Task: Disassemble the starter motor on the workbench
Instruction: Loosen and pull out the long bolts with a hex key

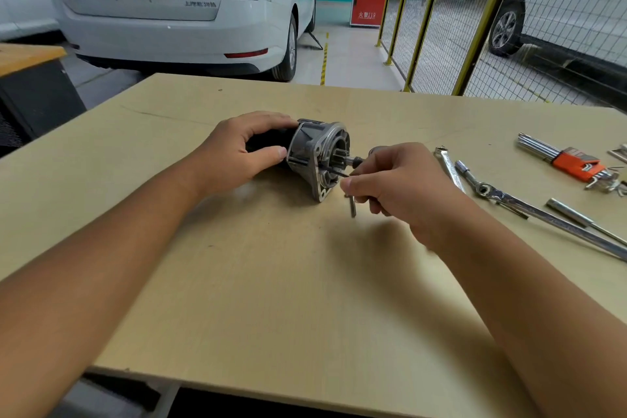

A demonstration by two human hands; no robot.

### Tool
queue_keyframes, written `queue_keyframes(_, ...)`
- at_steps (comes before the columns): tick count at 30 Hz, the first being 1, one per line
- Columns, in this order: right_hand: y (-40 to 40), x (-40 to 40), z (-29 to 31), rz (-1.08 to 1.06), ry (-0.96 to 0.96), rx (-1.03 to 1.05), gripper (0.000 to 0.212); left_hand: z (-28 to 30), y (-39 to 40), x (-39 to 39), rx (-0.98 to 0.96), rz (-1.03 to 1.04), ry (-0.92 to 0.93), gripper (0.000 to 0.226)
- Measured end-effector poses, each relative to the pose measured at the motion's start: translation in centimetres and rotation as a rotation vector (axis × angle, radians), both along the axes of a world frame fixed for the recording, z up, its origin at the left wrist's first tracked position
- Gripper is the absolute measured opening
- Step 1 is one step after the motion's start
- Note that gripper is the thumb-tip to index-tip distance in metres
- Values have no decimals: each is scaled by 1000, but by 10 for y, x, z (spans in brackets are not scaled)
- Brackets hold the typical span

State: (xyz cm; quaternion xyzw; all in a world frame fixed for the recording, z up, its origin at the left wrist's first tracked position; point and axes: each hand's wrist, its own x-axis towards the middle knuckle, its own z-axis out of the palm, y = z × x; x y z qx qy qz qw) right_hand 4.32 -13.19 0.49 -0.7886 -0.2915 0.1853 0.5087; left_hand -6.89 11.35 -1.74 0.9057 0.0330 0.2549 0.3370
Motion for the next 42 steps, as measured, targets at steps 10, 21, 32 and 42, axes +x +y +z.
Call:
queue_keyframes(10,4,-3,-2,16,-124,10,22,2,-2,-1,-7,5,4,44)
queue_keyframes(21,3,-4,-1,32,-255,-76,15,1,0,-1,-7,1,3,43)
queue_keyframes(32,-2,0,-1,-8,-315,-69,13,1,-1,0,25,-7,-9,41)
queue_keyframes(42,2,-3,3,-43,-250,-93,30,0,1,1,44,0,-13,41)
